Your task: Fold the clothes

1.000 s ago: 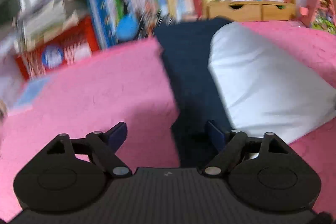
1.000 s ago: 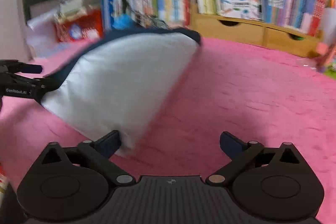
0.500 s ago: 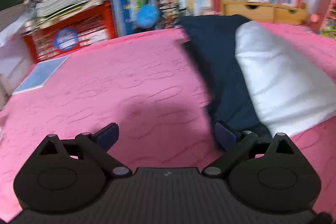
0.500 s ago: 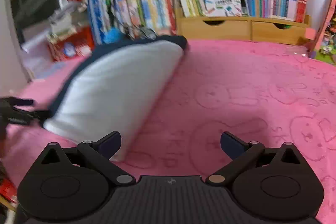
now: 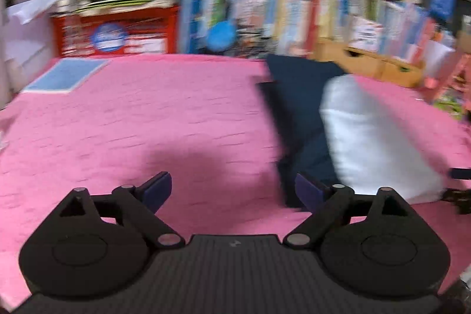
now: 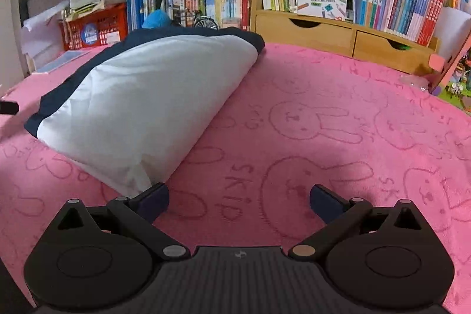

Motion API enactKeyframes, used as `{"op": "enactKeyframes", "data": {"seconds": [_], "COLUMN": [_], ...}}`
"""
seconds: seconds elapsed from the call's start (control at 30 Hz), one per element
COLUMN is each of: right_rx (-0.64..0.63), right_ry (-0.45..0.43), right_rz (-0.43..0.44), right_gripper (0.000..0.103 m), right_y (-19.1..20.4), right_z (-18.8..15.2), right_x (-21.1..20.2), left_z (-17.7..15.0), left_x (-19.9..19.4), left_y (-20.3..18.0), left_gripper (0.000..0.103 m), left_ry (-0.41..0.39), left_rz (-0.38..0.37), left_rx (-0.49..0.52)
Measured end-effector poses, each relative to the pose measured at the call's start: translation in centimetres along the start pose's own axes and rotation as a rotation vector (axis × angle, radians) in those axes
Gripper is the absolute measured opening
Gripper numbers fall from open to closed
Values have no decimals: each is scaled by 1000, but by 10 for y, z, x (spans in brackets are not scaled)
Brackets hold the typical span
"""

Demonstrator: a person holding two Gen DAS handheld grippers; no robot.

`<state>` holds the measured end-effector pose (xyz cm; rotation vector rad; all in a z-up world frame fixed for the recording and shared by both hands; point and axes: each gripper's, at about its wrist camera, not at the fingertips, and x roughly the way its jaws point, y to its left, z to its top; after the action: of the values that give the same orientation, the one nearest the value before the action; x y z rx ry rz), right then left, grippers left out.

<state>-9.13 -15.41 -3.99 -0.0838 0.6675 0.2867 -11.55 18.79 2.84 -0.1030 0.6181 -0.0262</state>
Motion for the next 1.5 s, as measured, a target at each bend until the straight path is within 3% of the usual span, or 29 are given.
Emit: {"op": "enactKeyframes", "data": {"seconds": [0.07,0.27,0.33,0.47,1.5], "right_rx": [-2,-38,-35,-93,-127], "right_ry": [-1,-19,-31,-26,-32], "right_rz": [9,105,172,176,148], "right_gripper": [103,103,103,103,103], "right_y": [-1,9,15,32,48], "right_z": [0,-8,-10,-9,-9], "right_x": [-1,-13,-19,-19,-16], "left_z": [-3,-16,-21,-29,-38], "left_x": [4,21,25,35,39], "left_y": [-21,-80,-90,-99,-97], "left_gripper": [95,103,103,103,103], "left_ry": [17,112,132,170,156], "left_rz": [-16,107,91,74,44], "left_rx": [50,109,92,83,96]}}
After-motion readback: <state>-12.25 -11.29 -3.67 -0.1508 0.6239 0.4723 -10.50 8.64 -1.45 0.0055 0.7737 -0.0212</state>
